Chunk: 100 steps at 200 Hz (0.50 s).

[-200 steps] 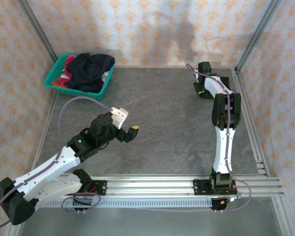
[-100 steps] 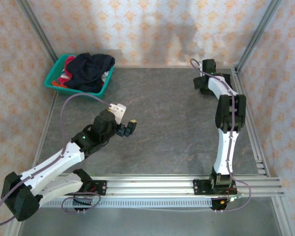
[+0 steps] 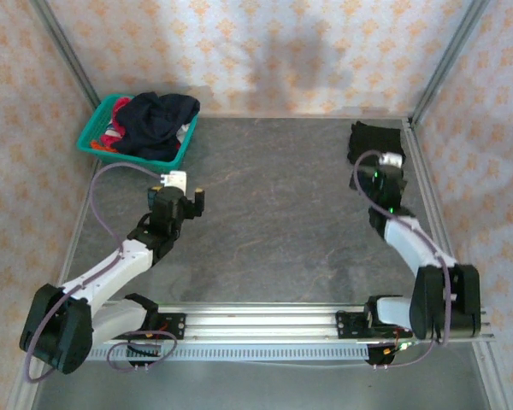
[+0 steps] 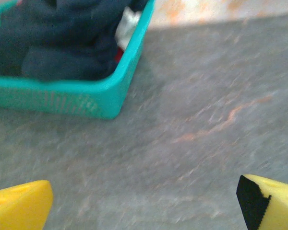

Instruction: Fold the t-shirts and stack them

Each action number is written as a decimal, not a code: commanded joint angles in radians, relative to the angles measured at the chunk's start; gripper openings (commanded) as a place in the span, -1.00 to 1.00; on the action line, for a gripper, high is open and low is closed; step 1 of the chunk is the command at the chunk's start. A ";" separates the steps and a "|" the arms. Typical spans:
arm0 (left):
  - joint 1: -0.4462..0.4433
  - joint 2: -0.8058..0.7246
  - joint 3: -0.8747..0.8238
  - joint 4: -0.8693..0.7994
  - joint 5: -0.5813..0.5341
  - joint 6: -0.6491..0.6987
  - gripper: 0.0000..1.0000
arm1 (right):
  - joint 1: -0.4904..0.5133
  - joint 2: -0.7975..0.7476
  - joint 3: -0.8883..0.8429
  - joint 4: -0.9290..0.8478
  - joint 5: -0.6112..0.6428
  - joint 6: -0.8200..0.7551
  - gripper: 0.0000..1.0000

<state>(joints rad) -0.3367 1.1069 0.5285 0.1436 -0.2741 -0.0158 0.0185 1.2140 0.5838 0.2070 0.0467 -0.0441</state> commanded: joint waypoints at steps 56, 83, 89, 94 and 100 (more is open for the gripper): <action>0.205 0.138 -0.154 0.444 0.028 0.021 1.00 | -0.003 0.112 -0.224 0.503 0.092 0.069 0.99; 0.257 0.230 -0.150 0.552 0.055 0.010 1.00 | -0.005 0.227 -0.217 0.618 0.078 0.045 0.99; 0.272 0.257 -0.146 0.580 0.061 0.003 1.00 | -0.005 0.256 -0.217 0.644 0.068 0.044 0.99; 0.285 0.276 -0.133 0.563 0.076 -0.011 1.00 | -0.004 0.285 -0.222 0.683 0.061 0.043 0.99; 0.298 0.305 -0.119 0.561 0.090 -0.022 1.00 | -0.005 0.324 -0.232 0.741 0.053 0.040 0.99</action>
<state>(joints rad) -0.0792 1.3403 0.3805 0.5671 -0.2386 0.0090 0.0185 1.4311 0.3668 0.7296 0.1055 0.0013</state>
